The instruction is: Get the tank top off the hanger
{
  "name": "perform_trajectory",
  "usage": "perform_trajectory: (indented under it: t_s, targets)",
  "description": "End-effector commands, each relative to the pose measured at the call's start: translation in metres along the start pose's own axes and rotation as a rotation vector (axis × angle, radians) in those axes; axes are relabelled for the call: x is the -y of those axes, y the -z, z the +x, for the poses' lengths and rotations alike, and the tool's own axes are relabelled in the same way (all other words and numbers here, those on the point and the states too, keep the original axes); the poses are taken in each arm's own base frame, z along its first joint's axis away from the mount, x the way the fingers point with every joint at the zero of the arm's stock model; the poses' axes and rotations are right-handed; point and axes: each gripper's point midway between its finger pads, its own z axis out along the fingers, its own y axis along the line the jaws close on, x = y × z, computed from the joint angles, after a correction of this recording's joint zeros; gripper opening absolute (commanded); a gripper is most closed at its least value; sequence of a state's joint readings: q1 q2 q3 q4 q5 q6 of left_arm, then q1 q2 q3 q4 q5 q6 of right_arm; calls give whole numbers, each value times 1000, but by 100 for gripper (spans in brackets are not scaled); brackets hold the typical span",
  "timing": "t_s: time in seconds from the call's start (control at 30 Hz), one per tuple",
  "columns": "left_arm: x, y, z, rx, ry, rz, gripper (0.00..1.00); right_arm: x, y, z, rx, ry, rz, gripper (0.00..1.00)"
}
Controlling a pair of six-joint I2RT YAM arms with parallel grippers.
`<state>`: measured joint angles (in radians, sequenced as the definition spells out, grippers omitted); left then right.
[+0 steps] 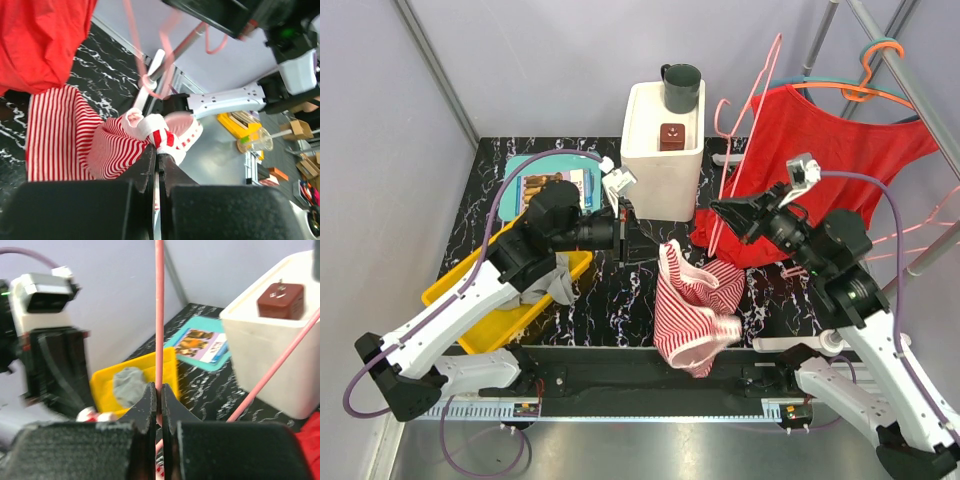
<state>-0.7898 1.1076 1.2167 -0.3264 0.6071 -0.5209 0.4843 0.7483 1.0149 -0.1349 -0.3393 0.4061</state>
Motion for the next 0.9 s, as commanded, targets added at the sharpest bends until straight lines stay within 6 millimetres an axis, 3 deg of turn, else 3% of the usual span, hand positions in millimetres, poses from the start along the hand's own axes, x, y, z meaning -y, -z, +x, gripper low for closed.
perform_trajectory:
  t_s: [0.0,0.07,0.13,0.23,0.33,0.4,0.5,0.57,0.7,0.87]
  targets:
    - [19,5,-14,40,-41,56,0,18,-24,-32,112,148,67,0]
    - [15,14,-18,42,-52,-14,0,19,-26,-43,139,128,88,0]
    - [-2,20,-27,61,-105,-138,0,14,-23,-50,128,115,93,0]
    - [-17,41,-49,91,-157,-310,0,-3,-12,-52,98,86,48,0]
    - [-17,71,-74,155,-201,-432,0,-22,5,-50,76,68,-13,0]
    - [-10,90,-87,213,-229,-469,0,-22,17,-46,57,72,7,0]
    - [-13,95,-89,236,-225,-498,0,-29,39,-50,79,74,20,0]
    - [-20,81,-77,188,-205,-470,0,-39,53,-54,106,64,-2,0]
    - [-61,33,-51,70,-135,-459,0,-52,70,-56,125,50,-40,0]
    - [-103,-26,-22,-40,-68,-436,0,-49,79,-53,121,60,-13,0]
